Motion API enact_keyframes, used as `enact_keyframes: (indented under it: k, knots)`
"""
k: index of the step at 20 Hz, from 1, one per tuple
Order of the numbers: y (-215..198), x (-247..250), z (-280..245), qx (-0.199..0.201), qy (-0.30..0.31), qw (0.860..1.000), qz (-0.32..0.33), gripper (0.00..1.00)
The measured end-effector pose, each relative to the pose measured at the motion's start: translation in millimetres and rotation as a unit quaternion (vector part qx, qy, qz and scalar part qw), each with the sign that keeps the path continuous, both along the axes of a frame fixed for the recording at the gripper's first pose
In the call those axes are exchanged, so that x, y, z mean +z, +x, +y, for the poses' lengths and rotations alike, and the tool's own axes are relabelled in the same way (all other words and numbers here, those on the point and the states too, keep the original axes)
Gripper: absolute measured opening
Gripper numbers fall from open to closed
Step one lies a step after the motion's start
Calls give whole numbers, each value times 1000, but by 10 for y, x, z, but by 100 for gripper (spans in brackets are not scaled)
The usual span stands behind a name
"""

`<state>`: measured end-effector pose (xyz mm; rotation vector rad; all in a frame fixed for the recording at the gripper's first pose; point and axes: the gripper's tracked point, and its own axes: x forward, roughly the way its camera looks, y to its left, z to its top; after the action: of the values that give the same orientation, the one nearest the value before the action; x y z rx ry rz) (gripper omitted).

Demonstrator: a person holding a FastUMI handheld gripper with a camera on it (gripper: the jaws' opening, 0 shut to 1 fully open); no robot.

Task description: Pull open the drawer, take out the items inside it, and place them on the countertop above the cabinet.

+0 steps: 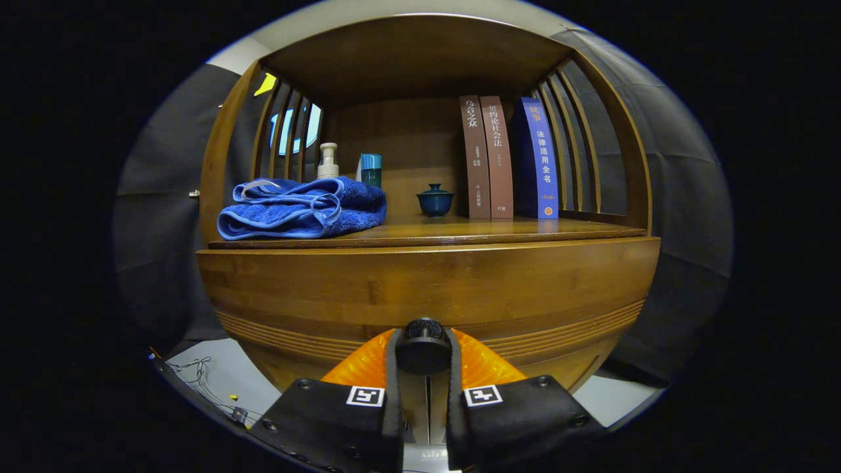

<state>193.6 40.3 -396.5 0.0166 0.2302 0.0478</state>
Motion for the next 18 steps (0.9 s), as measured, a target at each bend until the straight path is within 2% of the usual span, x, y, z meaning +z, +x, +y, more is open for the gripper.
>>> enact_keyframes:
  k: [8, 18]
  knots:
    - [-742, 80, -69, 1, 24, 1000, 12, 30]
    - [-1446, 60, -129, 1, 32, 999, 30, 29]
